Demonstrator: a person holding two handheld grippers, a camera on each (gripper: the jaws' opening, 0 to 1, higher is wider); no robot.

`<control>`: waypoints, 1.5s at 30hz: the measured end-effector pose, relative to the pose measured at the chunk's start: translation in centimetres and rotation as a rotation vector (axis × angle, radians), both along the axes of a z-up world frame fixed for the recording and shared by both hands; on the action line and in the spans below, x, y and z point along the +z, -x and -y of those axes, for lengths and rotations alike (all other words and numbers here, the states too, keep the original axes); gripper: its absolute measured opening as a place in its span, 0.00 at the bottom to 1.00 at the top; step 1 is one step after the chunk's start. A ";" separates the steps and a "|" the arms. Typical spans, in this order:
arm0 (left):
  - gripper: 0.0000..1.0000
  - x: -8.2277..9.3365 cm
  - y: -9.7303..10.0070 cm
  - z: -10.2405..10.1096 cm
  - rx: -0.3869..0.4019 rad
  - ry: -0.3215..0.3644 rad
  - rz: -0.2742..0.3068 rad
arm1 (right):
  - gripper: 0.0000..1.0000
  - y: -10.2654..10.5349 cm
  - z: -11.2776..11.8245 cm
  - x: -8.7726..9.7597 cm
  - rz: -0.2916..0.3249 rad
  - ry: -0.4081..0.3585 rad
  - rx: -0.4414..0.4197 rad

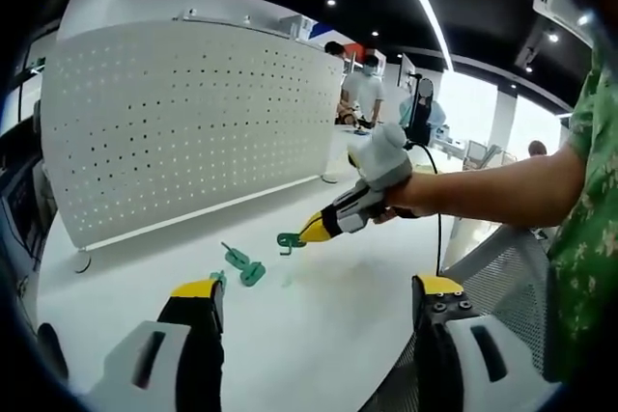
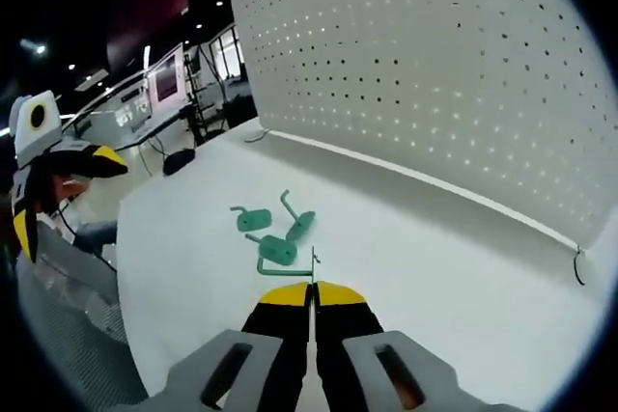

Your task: Insert the hook assembly into the mounting plate slot until the hook locks in place.

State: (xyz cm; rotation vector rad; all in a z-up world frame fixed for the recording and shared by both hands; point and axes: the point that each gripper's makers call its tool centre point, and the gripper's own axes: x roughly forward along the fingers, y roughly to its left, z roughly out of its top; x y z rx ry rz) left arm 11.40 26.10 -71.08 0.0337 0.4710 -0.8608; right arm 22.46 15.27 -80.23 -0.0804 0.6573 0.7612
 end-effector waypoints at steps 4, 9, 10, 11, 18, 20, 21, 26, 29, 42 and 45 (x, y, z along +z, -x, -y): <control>0.82 0.2 0.0 0.0 -0.002 0.000 0.003 | 0.00 0.0 -0.1 0.5 0.001 -0.031 -0.007; 0.82 0.4 -0.1 0.0 -0.001 0.005 0.009 | 0.00 0.0 -0.3 1.4 0.006 -0.070 -0.013; 0.82 0.5 -0.1 0.0 0.000 0.007 0.010 | 0.00 0.0 -0.4 1.7 0.009 -0.079 -0.015; 0.82 0.5 -0.1 0.0 0.001 0.008 0.011 | 0.00 0.0 -0.4 1.9 0.011 -0.085 -0.016; 0.81 1.0 -0.5 -0.2 0.002 0.015 0.024 | 0.00 0.0 -0.8 3.3 0.019 -0.149 -0.026; 0.81 1.1 -0.7 -0.3 0.005 0.016 0.027 | 0.00 0.1 -0.8 3.7 0.023 -0.158 -0.028; 0.81 1.2 -0.7 -0.3 0.005 0.017 0.028 | 0.00 0.1 -0.8 3.8 0.026 -0.162 -0.027; 0.79 1.6 -1.2 -0.3 0.000 0.026 0.037 | 0.00 0.3 -1.0 4.7 0.032 -0.201 -0.035; 0.79 2.0 -1.6 -0.4 0.000 0.033 0.045 | 0.00 0.4 -1.0 5.2 0.037 -0.215 -0.037; 0.75 3.4 -3.5 -0.4 0.001 0.103 0.045 | 0.00 0.9 -1.9 8.5 0.074 -0.288 -0.023; 0.74 3.7 -3.7 -0.5 0.002 0.117 0.046 | 0.00 1.1 -2.3 9.8 0.087 -0.327 -0.019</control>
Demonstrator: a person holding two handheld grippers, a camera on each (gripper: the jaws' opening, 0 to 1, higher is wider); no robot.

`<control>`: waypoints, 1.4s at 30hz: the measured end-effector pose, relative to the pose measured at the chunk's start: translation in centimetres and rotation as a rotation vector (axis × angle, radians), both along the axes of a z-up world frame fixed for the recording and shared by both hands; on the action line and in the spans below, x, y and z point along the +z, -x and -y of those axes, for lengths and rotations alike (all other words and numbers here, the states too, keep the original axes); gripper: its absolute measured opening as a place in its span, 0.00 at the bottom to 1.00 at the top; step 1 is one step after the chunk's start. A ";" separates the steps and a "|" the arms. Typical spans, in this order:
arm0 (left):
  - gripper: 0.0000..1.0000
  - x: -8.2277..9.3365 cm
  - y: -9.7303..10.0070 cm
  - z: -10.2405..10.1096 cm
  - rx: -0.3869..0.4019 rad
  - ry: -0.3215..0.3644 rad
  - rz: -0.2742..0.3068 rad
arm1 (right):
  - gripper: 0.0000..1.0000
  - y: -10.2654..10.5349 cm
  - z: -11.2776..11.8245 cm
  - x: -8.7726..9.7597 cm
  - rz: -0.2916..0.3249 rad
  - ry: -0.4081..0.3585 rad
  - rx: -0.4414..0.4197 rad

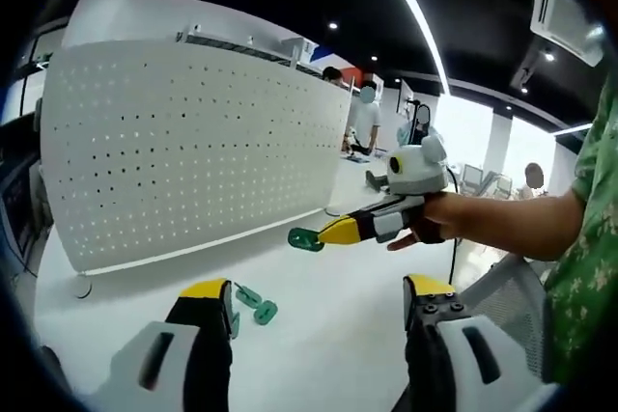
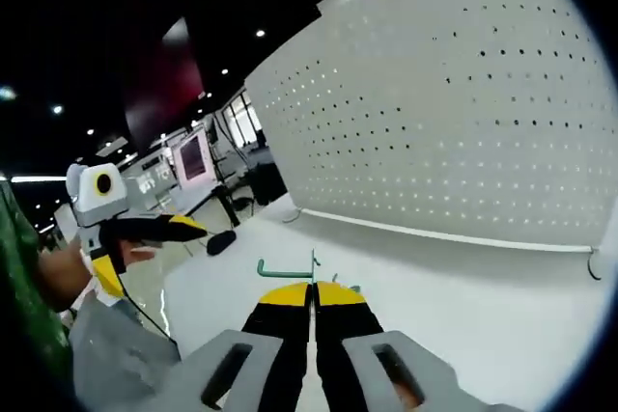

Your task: Insert the hook assembly into the mounting plate slot until the hook locks in place.

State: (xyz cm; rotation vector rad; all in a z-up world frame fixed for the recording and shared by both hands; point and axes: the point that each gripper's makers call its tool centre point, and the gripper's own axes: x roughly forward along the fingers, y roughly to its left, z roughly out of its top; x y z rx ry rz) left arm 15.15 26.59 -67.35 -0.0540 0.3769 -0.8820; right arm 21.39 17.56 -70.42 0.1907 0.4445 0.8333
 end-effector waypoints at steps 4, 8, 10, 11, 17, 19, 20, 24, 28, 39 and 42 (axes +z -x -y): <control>0.72 0.7 -0.3 0.0 0.000 0.034 0.001 | 0.00 0.3 -0.4 1.5 0.014 -0.049 0.007; 0.71 1.5 -0.7 -0.1 0.002 0.063 0.007 | 0.00 0.6 -0.9 2.7 0.018 -0.097 0.018; 0.70 1.6 -1.0 -0.2 0.002 0.082 0.003 | 0.00 0.7 -1.2 3.2 0.012 -0.134 0.029; 0.69 1.5 -1.1 -0.2 0.001 0.089 0.001 | 0.00 0.8 -1.3 3.5 0.012 -0.154 0.035; 0.65 1.6 -2.0 -0.6 0.007 0.172 -0.050 | 0.00 1.1 -1.5 3.5 -0.012 -0.212 0.052; 0.64 1.7 -2.3 -0.8 0.009 0.189 -0.055 | 0.00 1.3 -1.5 3.6 -0.015 -0.228 0.056; 0.64 1.7 -2.4 -0.8 0.010 0.195 -0.060 | 0.00 1.4 -1.6 3.8 -0.016 -0.243 0.059; 0.61 1.7 -2.5 -0.6 0.002 0.224 -0.073 | 0.00 1.7 -1.8 4.3 -0.023 -0.282 0.068; 0.58 1.9 -2.6 -0.4 -0.004 0.256 -0.084 | 0.00 2.0 -2.2 4.9 -0.020 -0.315 0.088; 0.43 2.3 -2.6 -0.5 -0.019 0.347 -0.107 | 0.00 2.9 -3.2 6.2 -0.028 -0.405 0.135; 0.41 2.5 -2.6 -0.5 -0.019 0.369 -0.112 | 0.00 3.1 -3.4 6.3 -0.030 -0.415 0.143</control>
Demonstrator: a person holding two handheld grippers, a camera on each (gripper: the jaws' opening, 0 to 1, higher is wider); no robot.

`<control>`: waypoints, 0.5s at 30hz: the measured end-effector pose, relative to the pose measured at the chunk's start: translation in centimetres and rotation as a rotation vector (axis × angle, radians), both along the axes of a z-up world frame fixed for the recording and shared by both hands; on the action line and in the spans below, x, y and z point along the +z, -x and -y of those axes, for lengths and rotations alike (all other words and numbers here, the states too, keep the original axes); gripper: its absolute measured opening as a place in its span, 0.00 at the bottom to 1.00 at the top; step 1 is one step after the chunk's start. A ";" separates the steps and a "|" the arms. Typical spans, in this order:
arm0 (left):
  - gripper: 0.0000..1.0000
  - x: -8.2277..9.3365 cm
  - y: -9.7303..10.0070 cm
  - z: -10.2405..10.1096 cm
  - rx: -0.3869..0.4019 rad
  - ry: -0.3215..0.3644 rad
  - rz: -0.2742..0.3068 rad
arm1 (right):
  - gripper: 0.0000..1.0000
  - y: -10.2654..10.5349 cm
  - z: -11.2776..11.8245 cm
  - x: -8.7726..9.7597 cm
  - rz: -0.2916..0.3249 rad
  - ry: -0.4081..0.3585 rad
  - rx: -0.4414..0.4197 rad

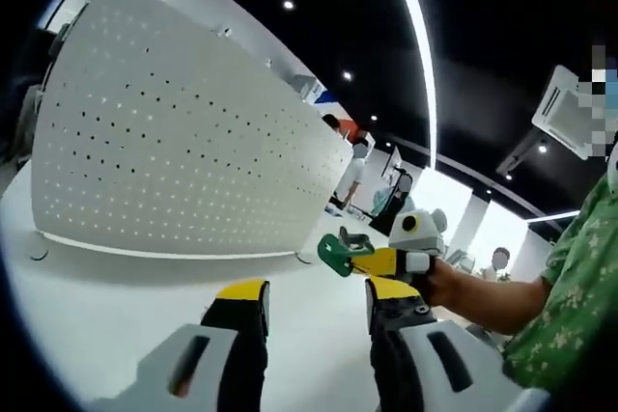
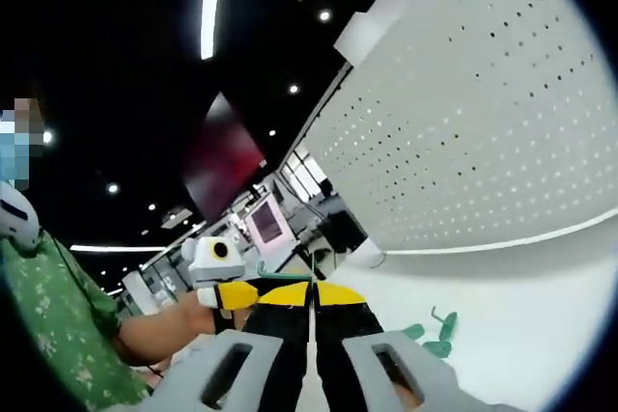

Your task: Insert the hook assembly into the mounting plate slot until the hook locks in place.

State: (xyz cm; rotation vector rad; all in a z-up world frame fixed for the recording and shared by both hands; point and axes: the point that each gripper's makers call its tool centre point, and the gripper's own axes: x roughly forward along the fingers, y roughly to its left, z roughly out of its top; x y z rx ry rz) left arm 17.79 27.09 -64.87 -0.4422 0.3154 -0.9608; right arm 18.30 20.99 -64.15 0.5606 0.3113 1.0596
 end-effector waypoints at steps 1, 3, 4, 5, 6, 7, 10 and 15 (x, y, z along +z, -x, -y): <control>0.41 0.0 0.0 0.0 0.000 0.001 -0.001 | 0.00 0.1 -0.1 0.0 0.000 -0.004 0.005; 0.40 0.1 -0.1 0.1 -0.003 0.017 -0.006 | 0.00 0.3 -0.3 0.3 0.003 -0.019 0.016; 0.40 0.2 -0.1 0.2 -0.008 0.030 -0.008 | 0.00 0.4 -0.4 0.3 0.003 -0.023 0.019; 0.40 0.3 0.0 0.3 -0.013 0.037 -0.009 | 0.00 0.4 -0.5 0.4 0.003 -0.025 0.022; 0.39 0.4 0.1 0.4 -0.018 0.041 -0.010 | 0.00 0.5 -0.6 0.4 0.003 -0.026 0.027; 0.39 0.5 0.1 0.6 -0.025 0.047 -0.008 | 0.00 0.6 -0.6 0.4 0.004 -0.028 0.032; 0.36 0.8 0.2 0.9 -0.039 0.062 -0.005 | 0.00 0.8 -0.9 0.5 0.008 -0.039 0.047; 0.30 1.4 0.2 1.3 -0.054 0.104 -0.005 | 0.00 1.1 -1.1 0.7 0.008 -0.055 0.063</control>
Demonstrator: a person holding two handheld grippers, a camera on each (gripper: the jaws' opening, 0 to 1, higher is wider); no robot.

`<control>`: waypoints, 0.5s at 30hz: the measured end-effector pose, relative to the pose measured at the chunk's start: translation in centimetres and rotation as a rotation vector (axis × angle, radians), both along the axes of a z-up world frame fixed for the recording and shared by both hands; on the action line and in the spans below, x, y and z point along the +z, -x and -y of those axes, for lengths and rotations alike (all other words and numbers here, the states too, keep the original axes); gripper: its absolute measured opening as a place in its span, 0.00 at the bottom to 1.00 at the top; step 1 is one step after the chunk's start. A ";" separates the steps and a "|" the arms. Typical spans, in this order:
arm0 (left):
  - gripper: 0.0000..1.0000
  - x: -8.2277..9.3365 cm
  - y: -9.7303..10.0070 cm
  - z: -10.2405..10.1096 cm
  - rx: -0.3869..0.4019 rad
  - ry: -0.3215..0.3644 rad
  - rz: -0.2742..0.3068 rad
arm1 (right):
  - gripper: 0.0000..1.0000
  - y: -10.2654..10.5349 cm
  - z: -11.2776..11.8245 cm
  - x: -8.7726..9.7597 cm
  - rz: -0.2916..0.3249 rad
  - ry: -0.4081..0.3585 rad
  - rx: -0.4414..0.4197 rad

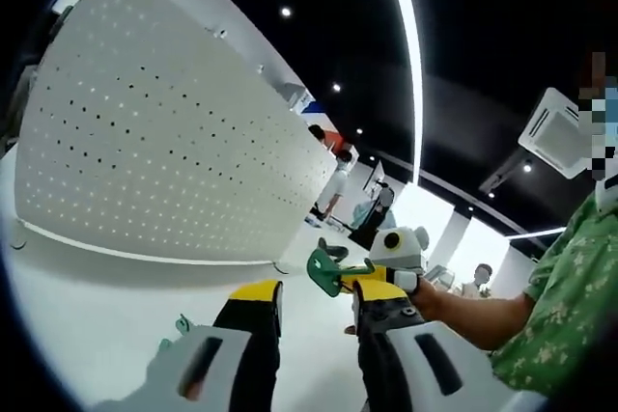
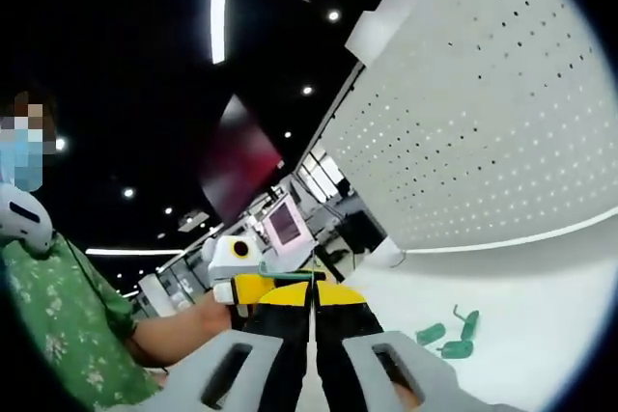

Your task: Insert the hook assembly into the mounting plate slot until the hook locks in place.

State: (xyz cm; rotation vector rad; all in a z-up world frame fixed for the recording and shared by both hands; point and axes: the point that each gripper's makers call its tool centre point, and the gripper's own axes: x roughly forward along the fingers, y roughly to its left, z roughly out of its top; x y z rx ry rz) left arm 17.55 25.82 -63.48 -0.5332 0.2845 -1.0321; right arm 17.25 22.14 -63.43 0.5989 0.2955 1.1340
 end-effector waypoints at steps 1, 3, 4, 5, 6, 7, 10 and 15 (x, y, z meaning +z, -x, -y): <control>0.30 0.1 0.0 0.0 -0.001 0.004 0.000 | 0.00 0.0 -0.1 0.0 0.000 -0.002 0.002; 0.29 0.2 0.0 0.1 -0.005 0.009 0.000 | 0.00 0.1 -0.1 0.2 -0.003 -0.016 0.005; 0.28 0.2 0.0 0.1 -0.007 0.012 0.000 | 0.00 0.1 -0.1 0.3 -0.004 -0.023 0.006; 0.27 0.3 0.0 0.2 -0.010 0.018 0.000 | 0.00 0.2 -0.2 0.4 -0.004 -0.030 0.009; 0.26 0.3 0.1 0.2 -0.011 0.023 0.000 | 0.00 0.2 -0.2 0.5 -0.005 -0.036 0.011; 0.25 0.4 0.1 0.2 -0.013 0.030 0.000 | 0.00 0.3 -0.2 0.5 -0.007 -0.039 0.012; 0.22 0.6 0.1 0.3 -0.017 0.051 -0.002 | 0.00 0.3 -0.2 0.6 -0.008 -0.044 0.013; 0.21 0.8 0.2 0.5 -0.023 0.068 -0.006 | 0.00 0.4 -0.3 0.7 -0.013 -0.059 0.023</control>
